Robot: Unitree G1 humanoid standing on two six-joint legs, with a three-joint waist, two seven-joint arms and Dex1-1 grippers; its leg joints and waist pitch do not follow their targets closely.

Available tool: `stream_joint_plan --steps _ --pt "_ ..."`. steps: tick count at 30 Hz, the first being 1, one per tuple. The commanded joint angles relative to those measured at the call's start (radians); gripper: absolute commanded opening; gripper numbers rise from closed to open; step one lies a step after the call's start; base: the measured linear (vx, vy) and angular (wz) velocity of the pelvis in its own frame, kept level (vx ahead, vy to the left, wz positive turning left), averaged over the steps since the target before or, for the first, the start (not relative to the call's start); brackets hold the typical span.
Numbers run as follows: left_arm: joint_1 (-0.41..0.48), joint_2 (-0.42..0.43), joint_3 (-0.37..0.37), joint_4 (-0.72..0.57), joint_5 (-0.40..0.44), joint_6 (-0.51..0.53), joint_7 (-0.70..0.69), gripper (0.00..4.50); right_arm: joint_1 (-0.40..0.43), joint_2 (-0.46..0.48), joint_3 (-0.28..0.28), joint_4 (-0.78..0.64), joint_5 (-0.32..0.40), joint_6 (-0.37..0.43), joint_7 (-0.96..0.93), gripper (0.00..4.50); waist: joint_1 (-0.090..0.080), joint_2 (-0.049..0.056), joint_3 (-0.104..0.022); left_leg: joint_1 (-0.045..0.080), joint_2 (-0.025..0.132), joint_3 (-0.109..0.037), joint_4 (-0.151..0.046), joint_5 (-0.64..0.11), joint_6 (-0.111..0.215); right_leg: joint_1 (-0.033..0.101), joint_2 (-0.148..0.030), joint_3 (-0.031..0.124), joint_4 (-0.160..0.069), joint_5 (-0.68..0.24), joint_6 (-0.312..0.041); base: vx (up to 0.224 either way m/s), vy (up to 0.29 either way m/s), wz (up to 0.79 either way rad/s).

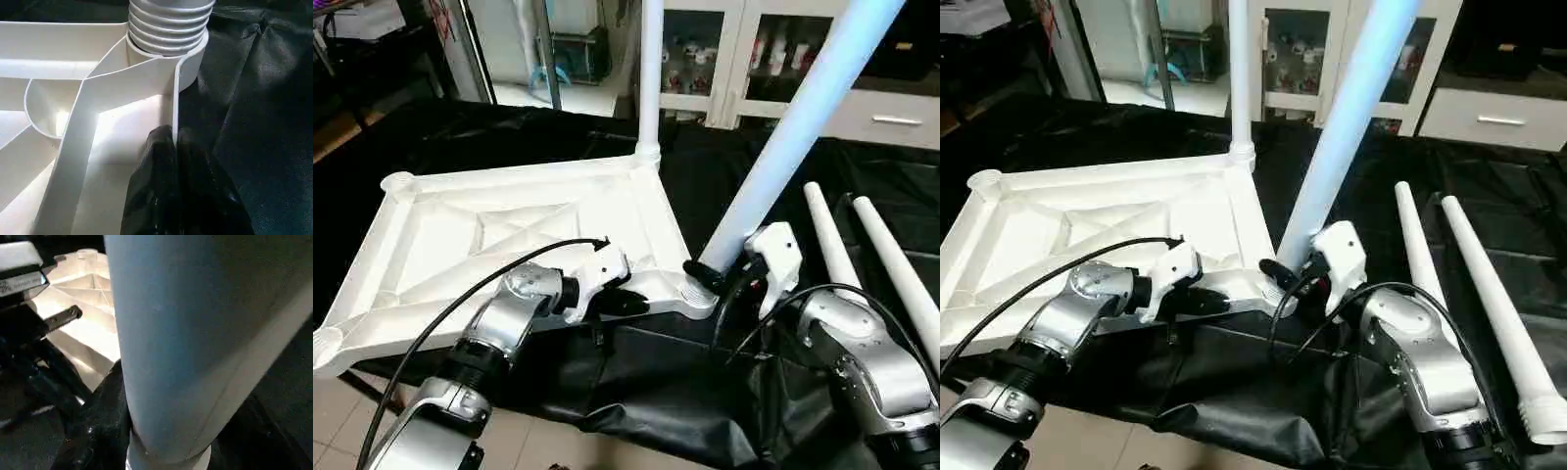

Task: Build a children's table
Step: Insert table leg to table base

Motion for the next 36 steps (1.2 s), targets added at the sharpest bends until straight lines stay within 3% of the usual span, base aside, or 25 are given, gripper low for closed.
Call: stream_joint_plan --steps 1,2,8,14,19,24,25,26,31,36 --pt "0.002 0.003 0.042 0.013 -0.038 -0.008 0.039 0.00 0.041 -0.032 0.052 0.068 -0.048 0.081 0.018 1.85 0.000 -0.024 -0.037 0.012 0.027 -0.014 -0.085 -0.337 0.016 0.027 -0.040 0.027 -0.098 -0.373 -0.140 0.000 0.000 0.00" --pt "0.002 0.003 0.042 0.013 -0.038 -0.008 0.039 0.00 0.040 -0.032 0.053 0.068 -0.048 0.082 0.019 1.85 -0.001 -0.028 -0.037 0.011 0.027 -0.013 -0.085 -0.338 0.018 0.026 -0.039 0.027 -0.098 -0.371 -0.140 0.000 0.000 0.00" --pt "0.006 0.007 0.043 0.008 -0.043 -0.001 0.032 0.00 0.019 -0.038 0.078 0.067 -0.007 0.177 0.053 1.84 -0.002 -0.027 -0.038 0.011 0.027 -0.013 -0.086 -0.327 0.022 0.028 -0.039 0.028 -0.096 -0.347 -0.147 0.000 0.000 0.00" --pt "0.005 0.010 0.042 0.008 -0.048 0.002 0.022 0.00 -0.084 -0.025 0.061 0.120 0.067 0.298 0.118 1.84 -0.007 -0.028 -0.035 0.013 0.026 -0.014 -0.088 -0.359 0.009 0.026 -0.040 0.028 -0.100 -0.385 -0.152 0.000 0.000 0.00" --pt "0.007 0.010 0.040 0.006 -0.048 0.006 0.017 0.00 -0.152 -0.042 0.070 0.197 0.067 0.356 0.150 1.84 -0.009 -0.027 -0.035 0.016 0.028 -0.015 -0.089 -0.363 0.000 0.025 -0.040 0.028 -0.099 -0.382 -0.157 0.000 0.000 0.00" --pt "0.013 0.013 0.038 -0.003 -0.051 0.011 0.015 0.00 -0.185 -0.026 0.059 0.286 0.038 0.362 0.120 1.84 -0.013 -0.028 -0.033 0.017 0.027 -0.016 -0.091 -0.390 -0.011 0.023 -0.042 0.028 -0.103 -0.424 -0.152 0.000 0.000 0.00" --pt "0.014 0.014 0.038 -0.004 -0.051 0.012 0.015 0.00 -0.185 -0.025 0.059 0.289 0.037 0.363 0.117 1.84 -0.013 -0.038 -0.033 0.015 0.027 -0.016 -0.091 -0.389 -0.009 0.023 -0.043 0.027 -0.104 -0.430 -0.149 0.000 0.000 0.00" --pt "0.017 0.016 0.038 -0.010 -0.052 0.015 0.014 0.00 -0.178 -0.021 0.060 0.290 0.037 0.367 0.113 1.84 -0.010 -0.032 -0.032 0.018 0.028 -0.017 -0.092 -0.391 -0.011 0.021 -0.043 0.028 -0.105 -0.436 -0.146 0.000 0.000 0.00" --pt "0.023 0.023 0.038 -0.019 -0.052 0.018 0.014 0.00 -0.150 -0.023 0.085 0.265 0.018 0.335 0.121 1.84 -0.010 -0.037 -0.032 0.019 0.028 -0.018 -0.096 -0.407 -0.017 0.018 -0.044 0.029 -0.110 -0.467 -0.124 0.000 0.000 0.00" --pt "0.021 0.026 0.041 -0.016 -0.057 0.021 0.011 0.00 -0.146 -0.022 0.082 0.282 0.001 0.305 0.114 1.84 -0.010 -0.036 -0.035 0.021 0.029 -0.018 -0.100 -0.409 -0.018 0.019 -0.042 0.028 -0.111 -0.437 -0.128 0.000 0.000 0.00"
